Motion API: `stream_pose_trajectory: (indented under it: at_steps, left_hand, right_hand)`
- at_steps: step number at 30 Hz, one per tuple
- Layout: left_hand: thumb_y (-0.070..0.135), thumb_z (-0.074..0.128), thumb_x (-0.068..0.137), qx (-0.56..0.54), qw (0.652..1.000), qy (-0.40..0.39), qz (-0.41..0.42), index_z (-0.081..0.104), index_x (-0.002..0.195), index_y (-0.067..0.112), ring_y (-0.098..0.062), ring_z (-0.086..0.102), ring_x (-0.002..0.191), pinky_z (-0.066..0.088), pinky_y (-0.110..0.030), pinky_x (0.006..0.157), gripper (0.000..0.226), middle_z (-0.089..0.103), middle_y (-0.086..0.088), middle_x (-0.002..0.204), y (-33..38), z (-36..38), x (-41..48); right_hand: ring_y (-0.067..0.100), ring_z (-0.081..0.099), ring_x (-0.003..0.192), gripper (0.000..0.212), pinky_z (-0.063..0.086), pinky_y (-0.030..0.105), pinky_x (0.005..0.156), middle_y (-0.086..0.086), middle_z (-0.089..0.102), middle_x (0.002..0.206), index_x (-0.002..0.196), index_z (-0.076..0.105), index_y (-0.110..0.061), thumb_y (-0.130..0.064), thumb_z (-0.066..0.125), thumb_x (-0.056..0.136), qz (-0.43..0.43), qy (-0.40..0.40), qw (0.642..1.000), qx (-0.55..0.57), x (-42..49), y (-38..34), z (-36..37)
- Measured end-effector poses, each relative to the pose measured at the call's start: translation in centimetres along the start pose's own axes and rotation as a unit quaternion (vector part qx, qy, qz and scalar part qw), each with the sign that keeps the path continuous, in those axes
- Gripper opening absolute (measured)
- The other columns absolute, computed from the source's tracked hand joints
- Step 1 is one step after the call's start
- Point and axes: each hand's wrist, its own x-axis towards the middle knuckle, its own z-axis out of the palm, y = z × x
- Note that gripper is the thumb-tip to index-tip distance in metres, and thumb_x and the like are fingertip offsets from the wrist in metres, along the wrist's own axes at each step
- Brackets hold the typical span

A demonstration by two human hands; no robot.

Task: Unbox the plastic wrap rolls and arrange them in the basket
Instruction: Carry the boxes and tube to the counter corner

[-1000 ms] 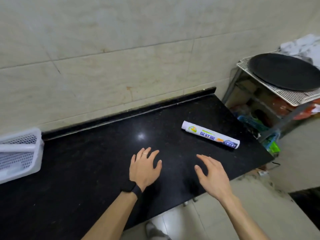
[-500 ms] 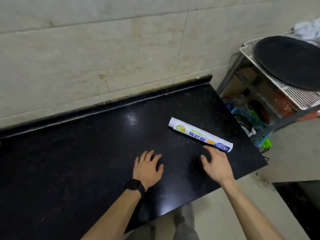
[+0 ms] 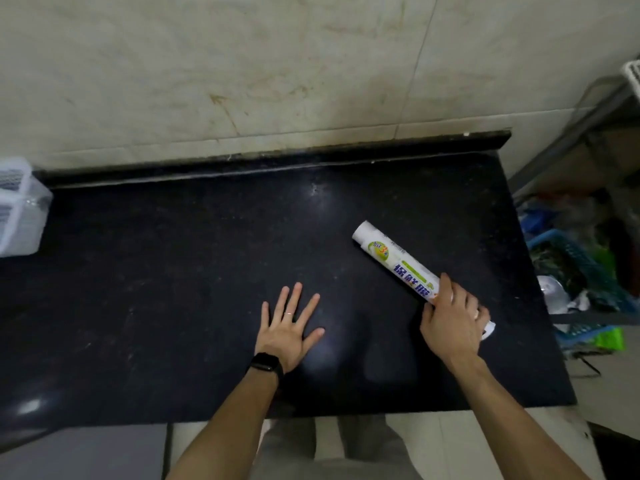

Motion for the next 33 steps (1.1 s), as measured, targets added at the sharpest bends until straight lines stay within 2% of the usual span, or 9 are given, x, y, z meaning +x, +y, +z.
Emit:
stream_pose_trajectory:
  at_steps: [3,6,10,12,18,22,26,30,33]
  left_hand:
    - [0.075,0.003,0.088,0.005,1.0,0.0,-0.003,-0.034,0.142,0.051,-0.016,-0.037,0.142,-0.008,-0.055,0.118,0.069,-0.047,0.012,0.15,0.0,-0.1,0.2]
    - [0.07,0.012,0.095,-0.005,1.0,-0.019,0.001,-0.028,0.146,0.05,-0.019,-0.027,0.147,-0.003,-0.056,0.119,0.068,-0.04,0.009,0.154,0.3,-1.1,0.0]
    - [0.052,0.032,0.1,-0.107,0.992,0.053,-0.052,0.0,0.156,0.042,-0.021,0.003,0.153,0.009,-0.047,0.122,0.065,-0.009,0.007,0.166,0.0,-3.2,-2.2]
    - [0.043,0.041,0.098,-0.169,0.976,0.094,-0.098,0.014,0.157,0.035,-0.019,0.011,0.152,0.013,-0.043,0.123,0.065,0.005,0.004,0.167,-1.8,-3.9,-5.0]
    - [0.038,0.045,0.097,-0.21,0.93,0.164,-0.253,0.026,0.155,0.031,-0.02,0.014,0.151,0.015,-0.04,0.122,0.061,0.015,0.001,0.165,-15.1,-3.9,-15.9]
    - [0.038,0.045,0.098,-0.228,0.895,0.196,-0.329,0.026,0.155,0.028,-0.022,0.015,0.151,0.017,-0.042,0.122,0.061,0.017,-0.002,0.165,-25.7,-3.0,-23.9]
    - [0.037,0.047,0.098,-0.229,0.869,0.216,-0.381,0.027,0.155,0.027,-0.024,0.016,0.151,0.019,-0.044,0.121,0.061,0.02,-0.003,0.164,-34.7,-1.9,-30.6]
    - [0.038,0.047,0.097,-0.25,0.839,0.237,-0.422,0.029,0.154,0.027,-0.025,0.017,0.151,0.021,-0.046,0.12,0.061,0.021,-0.003,0.164,-40.5,-0.7,-35.5]
    - [0.04,0.044,0.098,-0.261,0.831,0.232,-0.434,0.026,0.155,0.028,-0.022,0.014,0.152,0.02,-0.045,0.121,0.061,0.018,-0.001,0.165,-43.7,-0.2,-36.9]
  right_hand:
    - [0.037,0.047,0.116,0.065,0.038,0.055,0.098,0.012,0.05,0.133,0.147,0.036,-0.022,-0.031,0.064,0.089,-0.011,-0.097,0.995,-0.009,2.0,0.8,-1.6]
    - [0.037,0.054,0.106,0.061,0.049,0.046,0.086,0.013,0.053,0.122,0.134,0.041,-0.024,-0.033,0.07,0.081,-0.028,-0.178,0.983,0.042,3.0,0.4,-3.5]
    - [0.028,0.058,0.09,0.064,0.047,0.037,0.075,0.006,0.051,0.106,0.129,0.043,-0.021,-0.036,0.075,0.075,-0.081,-0.207,0.967,0.121,-0.7,-4.4,-3.7]
    - [0.021,0.055,0.086,0.063,0.043,0.033,0.072,0.001,0.05,0.105,0.128,0.043,-0.022,-0.037,0.075,0.075,-0.127,-0.221,0.957,0.136,-3.4,-8.3,-2.8]
    - [0.014,0.055,0.082,0.058,0.042,0.028,0.065,-0.004,0.049,0.103,0.124,0.045,-0.025,-0.038,0.071,0.073,-0.276,-0.259,0.914,0.147,-12.8,-23.8,-0.3]
    - [0.02,0.058,0.088,0.059,0.047,0.034,0.072,-0.001,0.05,0.105,0.125,0.045,-0.024,-0.036,0.071,0.073,-0.351,-0.252,0.893,0.126,-19.6,-34.3,1.6]
    - [0.018,0.056,0.087,0.056,0.043,0.032,0.07,-0.003,0.049,0.103,0.122,0.044,-0.027,-0.037,0.071,0.074,-0.387,-0.247,0.881,0.115,-26.1,-43.1,3.4]
    - [0.014,0.056,0.083,0.051,0.044,0.028,0.065,-0.006,0.048,0.1,0.119,0.044,-0.027,-0.038,0.07,0.076,-0.397,-0.251,0.876,0.11,-30.7,-49.5,4.8]
    - [0.018,0.057,0.088,0.051,0.048,0.035,0.072,-0.004,0.049,0.102,0.119,0.045,-0.024,-0.039,0.071,0.078,-0.395,-0.254,0.878,0.098,-32.2,-53.5,5.9]
